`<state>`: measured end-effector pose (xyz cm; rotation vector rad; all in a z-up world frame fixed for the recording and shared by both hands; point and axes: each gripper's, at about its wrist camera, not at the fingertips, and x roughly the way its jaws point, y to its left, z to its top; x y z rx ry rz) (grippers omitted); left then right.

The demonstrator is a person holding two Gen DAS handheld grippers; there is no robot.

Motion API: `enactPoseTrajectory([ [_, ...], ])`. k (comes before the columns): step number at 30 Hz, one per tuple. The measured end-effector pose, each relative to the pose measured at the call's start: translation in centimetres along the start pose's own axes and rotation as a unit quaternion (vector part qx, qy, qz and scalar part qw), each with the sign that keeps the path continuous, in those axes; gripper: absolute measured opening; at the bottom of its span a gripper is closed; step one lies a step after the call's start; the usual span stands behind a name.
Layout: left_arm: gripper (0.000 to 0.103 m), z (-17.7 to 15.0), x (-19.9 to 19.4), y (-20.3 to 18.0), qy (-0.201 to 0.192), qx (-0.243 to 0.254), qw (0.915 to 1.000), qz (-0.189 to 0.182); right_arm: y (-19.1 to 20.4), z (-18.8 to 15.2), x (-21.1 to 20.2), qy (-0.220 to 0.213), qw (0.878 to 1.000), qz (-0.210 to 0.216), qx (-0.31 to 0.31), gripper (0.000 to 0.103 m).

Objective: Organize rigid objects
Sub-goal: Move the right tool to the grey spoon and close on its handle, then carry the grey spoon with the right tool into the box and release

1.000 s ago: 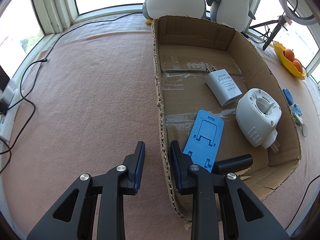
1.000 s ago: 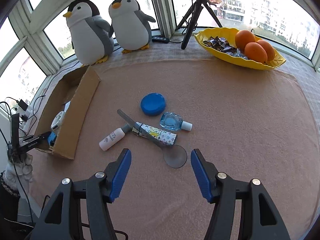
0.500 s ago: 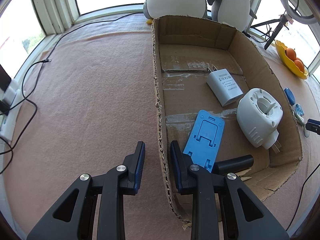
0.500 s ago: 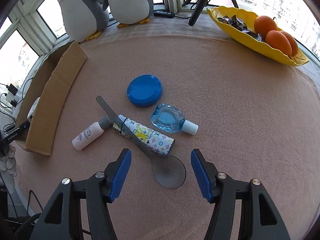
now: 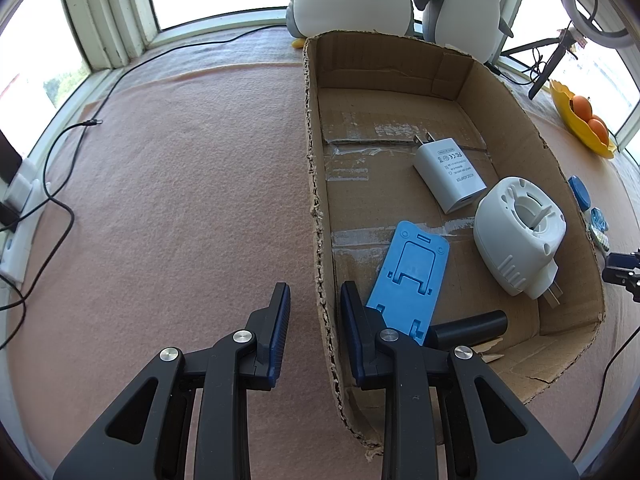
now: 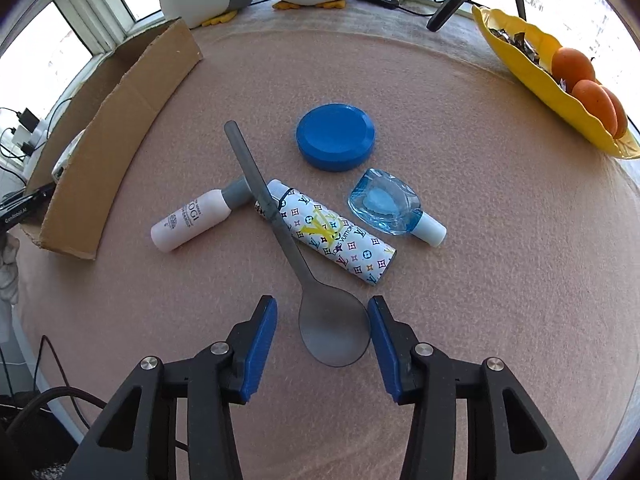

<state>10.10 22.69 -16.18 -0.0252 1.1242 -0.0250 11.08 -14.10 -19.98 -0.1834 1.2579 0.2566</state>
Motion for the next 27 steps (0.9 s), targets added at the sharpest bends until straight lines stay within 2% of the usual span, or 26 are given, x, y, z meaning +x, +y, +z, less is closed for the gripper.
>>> enactPoseTrajectory([
  [7, 0.025, 0.1, 0.0, 0.1, -0.001, -0.002, 1.0000, -0.002, 1.2, 1.3, 0.8, 0.009, 1.000, -0.006, -0.030, 0.042],
  [20, 0.025, 0.1, 0.0, 0.2, -0.002, -0.005, 1.0000, -0.004, 3.0, 3.9, 1.8, 0.019, 0.998, -0.017, -0.052, 0.011],
  [23, 0.025, 0.1, 0.0, 0.2, -0.002, -0.005, 1.0000, -0.004, 3.3, 4.1, 2.0, 0.017, 0.998, -0.015, -0.054, 0.007],
  [27, 0.025, 0.0, 0.0, 0.2, -0.002, -0.005, 1.0000, -0.004, 3.4, 3.5, 1.7, 0.011, 0.999, -0.003, -0.037, 0.007],
])
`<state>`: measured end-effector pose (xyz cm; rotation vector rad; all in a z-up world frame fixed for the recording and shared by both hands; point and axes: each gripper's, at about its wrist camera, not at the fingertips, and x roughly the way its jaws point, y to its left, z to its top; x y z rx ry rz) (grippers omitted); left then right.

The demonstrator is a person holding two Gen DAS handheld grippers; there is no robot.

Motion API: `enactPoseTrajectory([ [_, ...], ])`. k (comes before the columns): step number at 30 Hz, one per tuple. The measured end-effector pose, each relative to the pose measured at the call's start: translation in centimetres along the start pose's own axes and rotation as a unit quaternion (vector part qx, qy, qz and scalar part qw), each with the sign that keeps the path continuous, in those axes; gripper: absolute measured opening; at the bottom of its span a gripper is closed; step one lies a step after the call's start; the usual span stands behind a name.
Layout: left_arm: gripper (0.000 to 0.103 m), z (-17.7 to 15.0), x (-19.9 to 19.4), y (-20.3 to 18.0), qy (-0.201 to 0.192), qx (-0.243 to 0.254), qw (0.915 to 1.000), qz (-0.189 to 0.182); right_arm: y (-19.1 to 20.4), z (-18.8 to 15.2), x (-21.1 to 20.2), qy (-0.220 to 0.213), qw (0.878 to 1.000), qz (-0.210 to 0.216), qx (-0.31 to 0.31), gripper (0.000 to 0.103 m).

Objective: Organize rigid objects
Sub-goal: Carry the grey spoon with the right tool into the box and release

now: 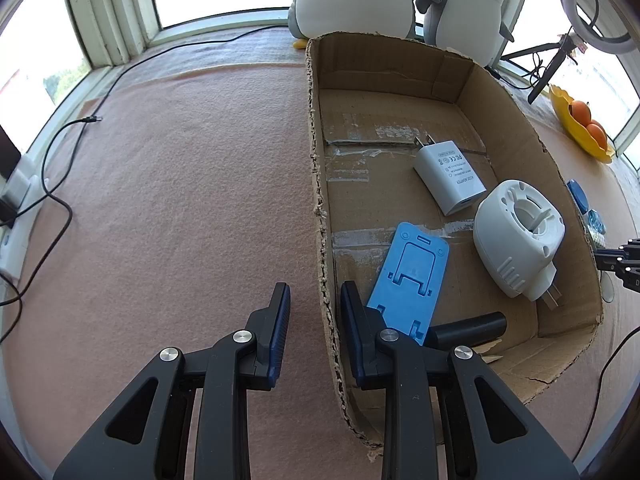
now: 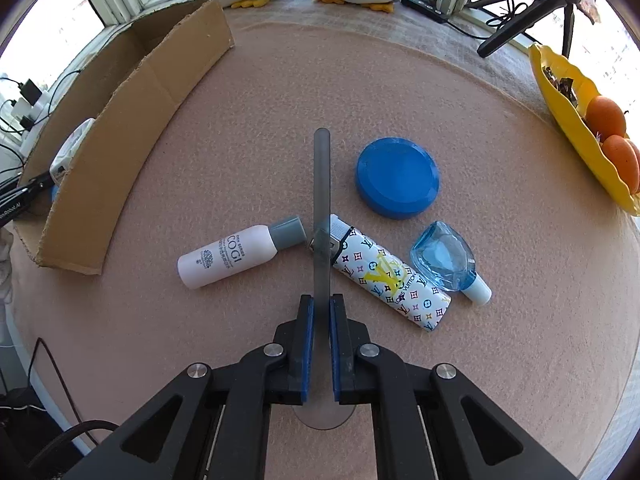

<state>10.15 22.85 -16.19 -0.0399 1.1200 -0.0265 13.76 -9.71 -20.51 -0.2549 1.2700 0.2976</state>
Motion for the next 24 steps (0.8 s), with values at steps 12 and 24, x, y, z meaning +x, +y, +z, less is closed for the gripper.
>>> enactPoseTrajectory([
  [12, 0.025, 0.0, 0.0, 0.0, -0.001, 0.000, 1.0000, 0.000, 0.5, -0.2, -5.0, -0.074, 0.994, 0.058, 0.052, 0.007],
  [24, 0.025, 0.0, -0.1, 0.2, -0.003, -0.002, 1.0000, -0.005, 8.3, 4.1, -9.0, -0.146, 0.975, 0.158, 0.062, 0.007],
])
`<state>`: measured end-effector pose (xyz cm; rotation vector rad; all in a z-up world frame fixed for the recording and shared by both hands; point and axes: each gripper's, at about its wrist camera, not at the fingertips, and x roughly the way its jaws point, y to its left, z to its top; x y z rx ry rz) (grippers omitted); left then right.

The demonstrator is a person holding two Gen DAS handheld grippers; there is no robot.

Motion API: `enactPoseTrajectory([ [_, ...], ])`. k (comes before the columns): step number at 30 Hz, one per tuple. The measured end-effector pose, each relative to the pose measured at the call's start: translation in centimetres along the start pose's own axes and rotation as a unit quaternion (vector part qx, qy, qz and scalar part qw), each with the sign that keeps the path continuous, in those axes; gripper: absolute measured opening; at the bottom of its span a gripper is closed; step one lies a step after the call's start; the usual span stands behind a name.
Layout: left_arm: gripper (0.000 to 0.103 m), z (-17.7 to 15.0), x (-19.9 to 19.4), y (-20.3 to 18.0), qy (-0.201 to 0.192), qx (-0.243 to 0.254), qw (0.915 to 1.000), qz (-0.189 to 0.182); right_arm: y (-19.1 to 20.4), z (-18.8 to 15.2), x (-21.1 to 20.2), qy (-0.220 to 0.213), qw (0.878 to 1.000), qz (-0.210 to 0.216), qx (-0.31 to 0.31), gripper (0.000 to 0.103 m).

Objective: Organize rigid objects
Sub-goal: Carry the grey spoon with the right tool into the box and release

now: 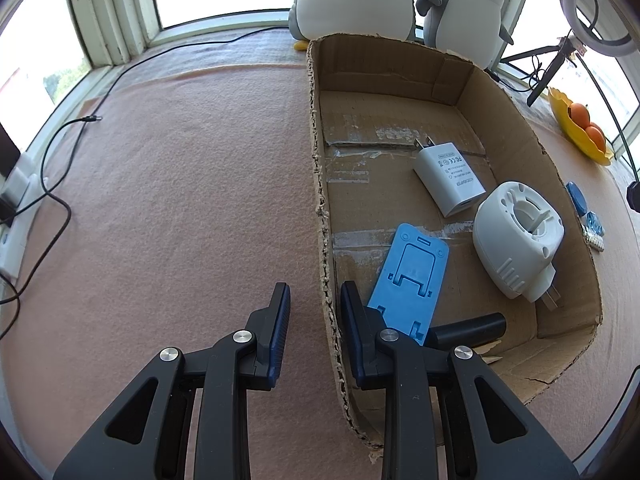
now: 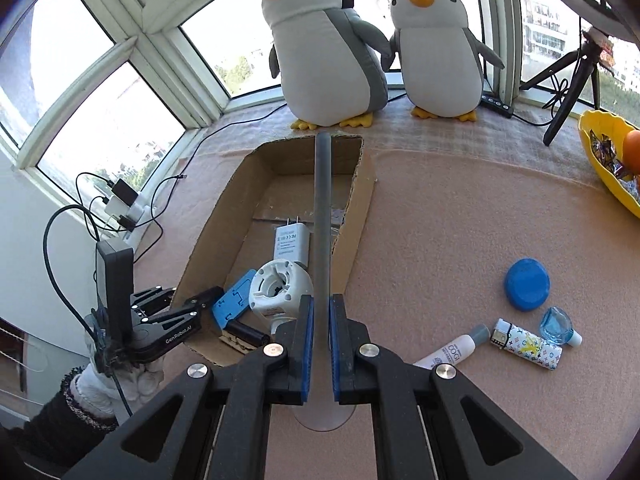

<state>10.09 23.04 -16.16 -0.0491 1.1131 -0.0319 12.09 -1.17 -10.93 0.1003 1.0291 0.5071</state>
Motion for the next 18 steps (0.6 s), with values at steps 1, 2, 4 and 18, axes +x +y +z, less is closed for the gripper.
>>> enactPoseTrajectory([
  [1, 0.025, 0.0, 0.0, 0.0, 0.000, 0.000, 1.0000, 0.000, 0.5, 0.3, 0.4, -0.001, 1.000, 0.009, 0.005, 0.007],
  [2, 0.025, 0.0, 0.0, 0.0, 0.000, 0.000, 1.0000, 0.000, 1.1, 0.5, 0.7, -0.002, 1.000, 0.016, 0.006, 0.007],
  [4, 0.025, 0.0, 0.0, 0.0, 0.000, 0.000, 1.0000, -0.001, 2.2, 0.8, 1.6, -0.005, 1.000, 0.023, 0.008, 0.007],
  [18, 0.025, 0.0, 0.0, 0.1, -0.001, -0.002, 1.0000, -0.004, 6.8, 1.4, 7.3, 0.021, 0.999, 0.042, 0.000, 0.007],
])
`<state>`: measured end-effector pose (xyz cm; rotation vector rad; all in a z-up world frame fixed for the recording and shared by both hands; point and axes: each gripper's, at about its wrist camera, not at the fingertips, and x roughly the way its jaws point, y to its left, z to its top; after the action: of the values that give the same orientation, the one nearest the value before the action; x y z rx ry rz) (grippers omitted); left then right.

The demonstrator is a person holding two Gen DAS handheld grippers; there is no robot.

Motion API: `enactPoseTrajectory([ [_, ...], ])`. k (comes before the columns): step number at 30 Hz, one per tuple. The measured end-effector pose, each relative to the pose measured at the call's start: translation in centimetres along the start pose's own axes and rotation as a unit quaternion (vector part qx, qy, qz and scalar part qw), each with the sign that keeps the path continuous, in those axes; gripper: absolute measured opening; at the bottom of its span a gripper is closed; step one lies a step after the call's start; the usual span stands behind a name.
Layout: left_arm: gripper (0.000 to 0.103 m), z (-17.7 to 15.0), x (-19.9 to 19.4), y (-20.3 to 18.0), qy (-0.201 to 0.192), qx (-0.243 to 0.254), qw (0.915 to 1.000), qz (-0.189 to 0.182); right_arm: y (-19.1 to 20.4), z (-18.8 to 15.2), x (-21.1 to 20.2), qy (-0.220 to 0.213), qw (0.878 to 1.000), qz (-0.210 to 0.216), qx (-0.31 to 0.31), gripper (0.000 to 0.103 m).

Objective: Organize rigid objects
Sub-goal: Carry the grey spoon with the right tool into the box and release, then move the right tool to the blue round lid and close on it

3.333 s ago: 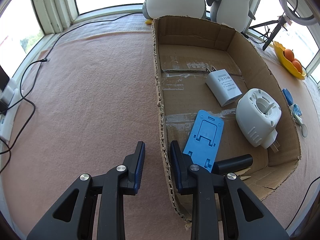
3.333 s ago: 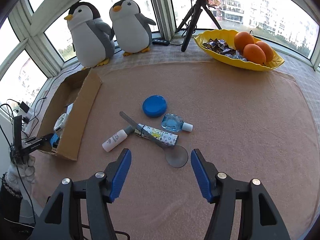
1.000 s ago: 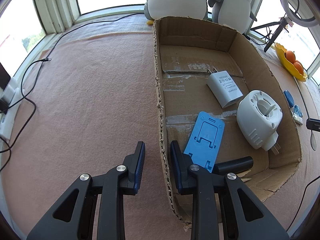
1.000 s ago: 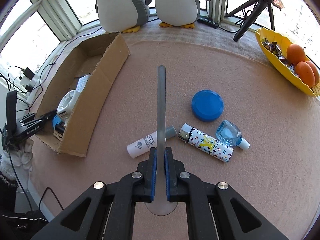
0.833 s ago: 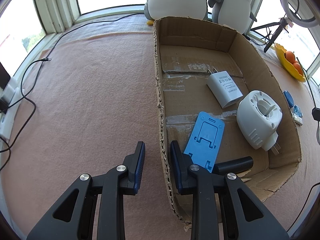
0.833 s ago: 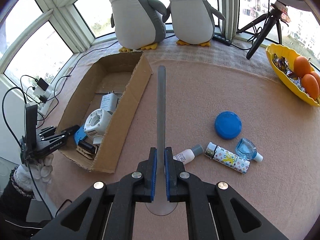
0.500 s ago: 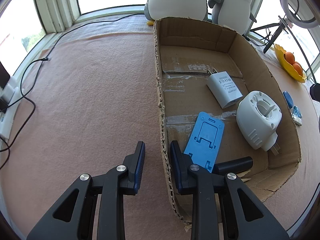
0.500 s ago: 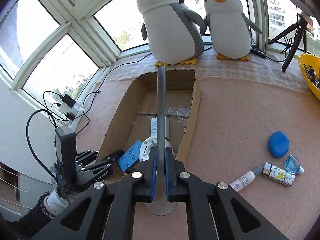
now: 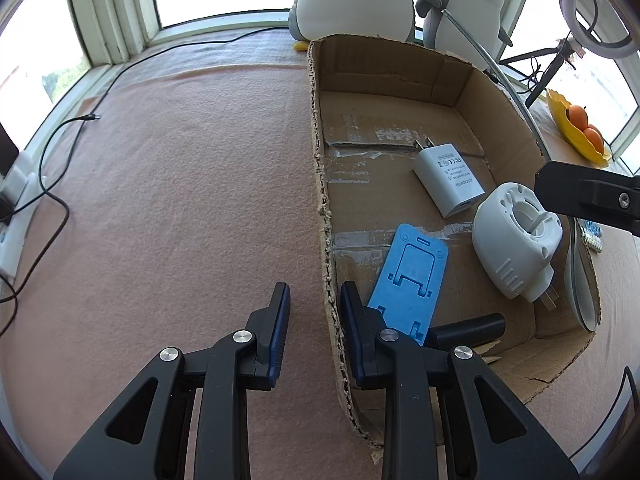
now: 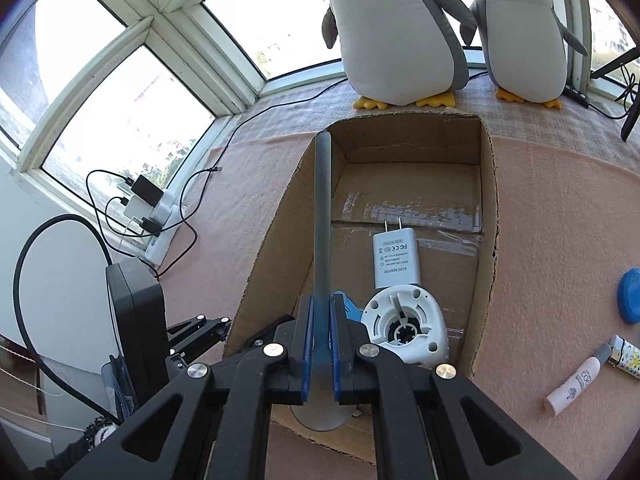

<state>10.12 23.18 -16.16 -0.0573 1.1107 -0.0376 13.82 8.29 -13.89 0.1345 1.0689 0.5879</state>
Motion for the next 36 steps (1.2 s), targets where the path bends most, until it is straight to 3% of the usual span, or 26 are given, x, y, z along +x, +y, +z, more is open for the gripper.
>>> enactPoseTrajectory([
  [7, 0.025, 0.0, 0.0, 0.0, 0.000, 0.000, 1.0000, 0.000, 0.7, -0.1, 0.3, 0.001, 1.000, -0.015, -0.027, 0.008],
  [9, 0.025, 0.0, 0.0, 0.0, 0.000, 0.000, 1.0000, 0.000, 0.9, 0.0, 0.2, -0.002, 0.999, -0.024, -0.032, 0.023],
  [11, 0.025, 0.0, 0.0, 0.0, 0.000, 0.000, 1.0000, 0.000, 1.0, 0.0, -0.2, -0.015, 0.999, -0.033, -0.036, 0.054],
  [12, 0.025, 0.0, 0.0, 0.0, 0.000, 0.000, 1.0000, 0.000, 1.0, 0.0, -0.5, -0.022, 0.998, -0.037, -0.038, 0.056],
  [25, 0.025, -0.2, 0.0, 0.1, 0.000, 0.003, 1.0000, 0.002, -1.2, -0.1, -3.2, -0.041, 0.996, -0.067, -0.043, 0.060],
  [36, 0.025, -0.2, 0.0, 0.0, 0.000, 0.005, 1.0000, 0.006, -8.8, -0.7, -7.6, -0.058, 0.988, -0.141, 0.002, 0.063],
])
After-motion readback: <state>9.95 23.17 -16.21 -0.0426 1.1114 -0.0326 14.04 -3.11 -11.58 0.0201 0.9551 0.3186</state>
